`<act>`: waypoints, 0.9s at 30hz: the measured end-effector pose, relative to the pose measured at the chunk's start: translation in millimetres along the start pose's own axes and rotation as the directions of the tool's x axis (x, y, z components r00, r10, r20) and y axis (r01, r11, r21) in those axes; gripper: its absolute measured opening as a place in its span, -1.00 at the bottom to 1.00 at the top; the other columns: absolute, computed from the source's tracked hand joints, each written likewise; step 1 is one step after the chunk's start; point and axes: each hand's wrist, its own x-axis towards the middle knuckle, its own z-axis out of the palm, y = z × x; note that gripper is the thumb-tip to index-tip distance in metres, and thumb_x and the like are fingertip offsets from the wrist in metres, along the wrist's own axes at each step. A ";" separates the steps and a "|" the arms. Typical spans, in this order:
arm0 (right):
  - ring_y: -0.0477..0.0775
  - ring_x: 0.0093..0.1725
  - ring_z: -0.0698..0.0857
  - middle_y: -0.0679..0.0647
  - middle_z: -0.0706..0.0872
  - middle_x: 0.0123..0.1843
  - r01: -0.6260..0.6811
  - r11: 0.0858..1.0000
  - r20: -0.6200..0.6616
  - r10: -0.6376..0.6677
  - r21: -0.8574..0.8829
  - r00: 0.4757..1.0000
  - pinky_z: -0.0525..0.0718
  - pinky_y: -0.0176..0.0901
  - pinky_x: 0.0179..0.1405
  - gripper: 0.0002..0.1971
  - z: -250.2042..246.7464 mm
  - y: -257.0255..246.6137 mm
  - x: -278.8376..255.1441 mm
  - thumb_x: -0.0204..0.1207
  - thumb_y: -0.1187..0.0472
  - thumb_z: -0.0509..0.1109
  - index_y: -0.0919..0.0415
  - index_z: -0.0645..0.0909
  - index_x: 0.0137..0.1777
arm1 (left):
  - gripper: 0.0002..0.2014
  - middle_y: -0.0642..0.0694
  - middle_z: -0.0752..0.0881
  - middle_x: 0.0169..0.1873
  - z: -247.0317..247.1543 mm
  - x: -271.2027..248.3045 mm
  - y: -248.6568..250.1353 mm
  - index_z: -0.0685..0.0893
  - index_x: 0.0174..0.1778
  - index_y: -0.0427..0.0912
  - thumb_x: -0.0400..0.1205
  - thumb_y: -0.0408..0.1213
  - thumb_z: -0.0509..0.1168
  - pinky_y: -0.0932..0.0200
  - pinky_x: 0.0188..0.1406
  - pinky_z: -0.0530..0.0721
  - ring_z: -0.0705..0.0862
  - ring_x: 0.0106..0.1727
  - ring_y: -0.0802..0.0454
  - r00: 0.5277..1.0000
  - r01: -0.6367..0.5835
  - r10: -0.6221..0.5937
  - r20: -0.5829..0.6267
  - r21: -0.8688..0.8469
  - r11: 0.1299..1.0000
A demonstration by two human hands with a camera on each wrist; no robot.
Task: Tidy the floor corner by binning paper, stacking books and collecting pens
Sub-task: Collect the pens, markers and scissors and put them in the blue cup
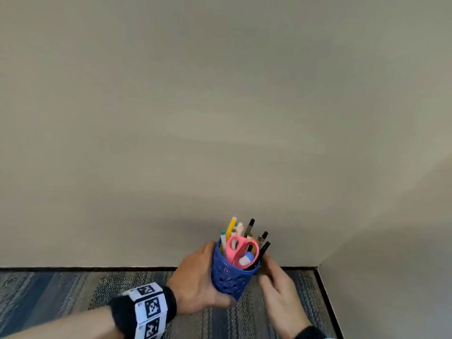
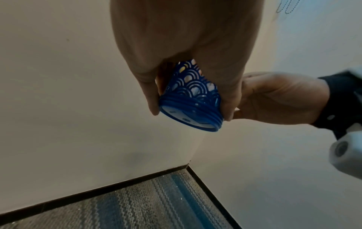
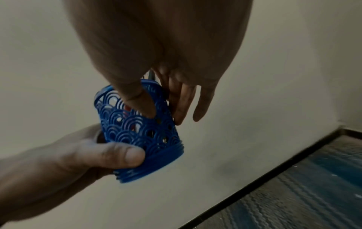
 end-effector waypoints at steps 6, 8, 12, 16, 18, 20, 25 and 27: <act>-0.37 0.25 0.65 -0.46 0.70 0.18 -0.111 0.974 0.222 0.155 -0.198 0.963 0.57 -0.06 0.43 -0.29 -57.5 -74.4 -25.8 0.15 0.02 0.46 -0.37 0.39 0.36 | 0.01 0.32 0.48 0.23 -34.8 -13.3 68.0 0.29 0.41 0.25 0.07 0.32 0.60 0.27 0.29 0.53 0.52 0.25 0.35 0.984 0.096 -0.070 0.165 -0.156 0.983; -0.32 0.33 0.62 -0.41 0.68 0.26 -0.119 0.975 0.267 0.168 -0.189 0.949 0.52 -0.01 0.47 -0.18 -76.7 -105.0 -36.3 0.19 -0.01 0.62 -0.24 0.36 0.48 | 0.02 0.30 0.48 0.27 -49.5 -21.1 94.6 0.26 0.45 0.23 0.11 0.35 0.57 0.20 0.35 0.54 0.52 0.30 0.34 0.978 0.115 -0.078 0.193 -0.185 0.976; -0.27 0.28 0.67 -0.33 0.72 0.24 -0.174 0.975 0.245 0.203 -0.138 0.948 0.57 -0.02 0.41 -0.12 -103.9 -177.0 -76.1 0.08 -0.16 0.73 -0.12 0.43 0.42 | -0.05 0.19 0.51 0.32 -85.1 -52.3 154.5 0.29 0.50 0.14 0.21 0.30 0.51 0.18 0.38 0.52 0.53 0.35 0.22 0.962 0.122 -0.089 0.257 -0.117 0.986; -0.26 0.19 0.71 -0.32 0.75 0.16 -0.196 0.977 0.187 0.210 -0.088 0.960 0.62 0.00 0.34 -0.22 -129.1 -253.5 -127.3 0.06 -0.02 0.75 -0.10 0.48 0.30 | -0.11 0.16 0.58 0.28 -136.1 -84.7 217.9 0.38 0.40 0.11 0.19 0.41 0.42 0.12 0.30 0.59 0.60 0.29 0.16 0.947 0.114 -0.105 0.303 -0.012 0.993; -0.24 0.21 0.70 -0.26 0.75 0.18 -0.222 0.972 0.200 0.234 -0.080 0.952 0.63 0.02 0.34 -0.20 -145.7 -296.1 -148.8 0.04 -0.06 0.76 -0.12 0.47 0.29 | -0.14 0.11 0.61 0.25 -166.2 -99.7 252.6 0.42 0.36 0.08 0.20 0.44 0.37 0.08 0.27 0.60 0.62 0.27 0.10 0.941 0.088 -0.100 0.325 0.051 0.995; -0.21 0.20 0.71 -0.19 0.76 0.18 -0.206 0.975 0.207 0.220 -0.086 0.953 0.66 0.05 0.30 -0.18 -164.6 -335.8 -167.6 0.00 -0.17 0.75 -0.10 0.48 0.28 | -0.20 0.05 0.65 0.19 -197.4 -112.6 289.1 0.49 0.31 0.05 0.23 0.45 0.35 0.03 0.19 0.63 0.65 0.21 0.01 0.939 0.039 -0.073 0.336 0.106 0.994; -0.37 0.14 0.68 -0.25 0.73 0.16 -0.149 0.974 0.145 0.174 -0.169 0.974 0.65 -0.37 0.15 -0.20 -205.4 -414.1 -210.4 0.06 -0.05 0.76 -0.13 0.47 0.31 | -0.42 0.00 0.71 0.13 -252.7 -144.7 366.7 0.58 0.28 0.05 0.41 0.24 0.44 0.03 0.12 0.64 0.67 0.15 -0.03 0.947 -0.058 0.013 0.320 0.132 0.990; -0.33 0.15 0.68 -0.29 0.73 0.16 -0.161 0.969 0.059 0.174 -0.185 0.983 0.64 -0.28 0.17 -0.19 -215.7 -432.0 -232.3 0.03 -0.08 0.75 -0.20 0.46 0.30 | -0.43 0.01 0.71 0.02 -262.0 -157.3 387.5 0.57 0.30 0.15 0.39 0.25 0.43 0.01 0.02 0.64 0.67 0.07 -0.05 0.955 -0.084 0.054 0.292 0.091 0.992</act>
